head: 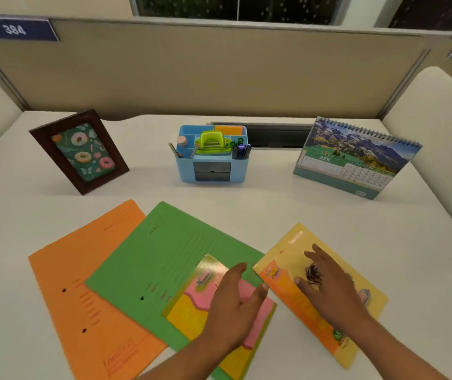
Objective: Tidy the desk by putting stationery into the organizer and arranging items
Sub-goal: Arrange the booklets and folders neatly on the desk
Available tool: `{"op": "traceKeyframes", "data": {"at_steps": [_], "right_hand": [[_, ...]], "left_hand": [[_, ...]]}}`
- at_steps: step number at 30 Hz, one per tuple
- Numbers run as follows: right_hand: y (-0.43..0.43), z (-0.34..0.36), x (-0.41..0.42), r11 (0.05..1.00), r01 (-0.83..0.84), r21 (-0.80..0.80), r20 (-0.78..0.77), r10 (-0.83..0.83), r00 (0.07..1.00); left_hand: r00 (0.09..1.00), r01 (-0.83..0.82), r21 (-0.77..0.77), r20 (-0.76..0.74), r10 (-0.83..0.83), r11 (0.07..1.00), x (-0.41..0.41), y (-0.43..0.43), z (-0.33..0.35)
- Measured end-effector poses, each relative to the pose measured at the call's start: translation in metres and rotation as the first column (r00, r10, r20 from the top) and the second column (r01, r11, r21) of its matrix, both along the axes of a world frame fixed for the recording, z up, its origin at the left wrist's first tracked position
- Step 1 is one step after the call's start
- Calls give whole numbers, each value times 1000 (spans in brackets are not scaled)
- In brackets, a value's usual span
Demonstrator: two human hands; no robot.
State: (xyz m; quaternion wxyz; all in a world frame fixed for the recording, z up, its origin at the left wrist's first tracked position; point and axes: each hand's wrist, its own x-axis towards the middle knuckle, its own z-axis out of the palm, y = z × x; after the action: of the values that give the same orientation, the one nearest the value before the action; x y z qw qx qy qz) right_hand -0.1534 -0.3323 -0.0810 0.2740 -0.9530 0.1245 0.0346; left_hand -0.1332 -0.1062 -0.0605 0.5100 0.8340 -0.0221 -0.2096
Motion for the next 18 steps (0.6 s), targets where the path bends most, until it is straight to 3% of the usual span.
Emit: {"op": "traceKeyframes", "data": {"at_steps": [3, 6, 9, 14, 18], "right_hand": [[-18, -1, -8, 992, 125, -35, -76, -127, 989], [-44, -4, -17, 974, 204, -102, -159, -218, 963], [-64, -4, -23, 960, 216, -176, -247, -256, 935], [-76, -8, -26, 959, 189, -211, -186, -229, 955], [-85, -14, -31, 969, 196, -149, -175, -221, 959]], "left_hand": [[958, -81, -156, -285, 33, 984, -10, -15, 7], [829, -154, -240, -560, -7, 958, -19, -33, 13], [683, -255, -211, -730, 21, 944, -24, -49, 12], [593, -394, -74, -782, 192, 916, -30, -78, 6], [594, -464, -103, -773, 223, 880, -32, -97, 4]]}}
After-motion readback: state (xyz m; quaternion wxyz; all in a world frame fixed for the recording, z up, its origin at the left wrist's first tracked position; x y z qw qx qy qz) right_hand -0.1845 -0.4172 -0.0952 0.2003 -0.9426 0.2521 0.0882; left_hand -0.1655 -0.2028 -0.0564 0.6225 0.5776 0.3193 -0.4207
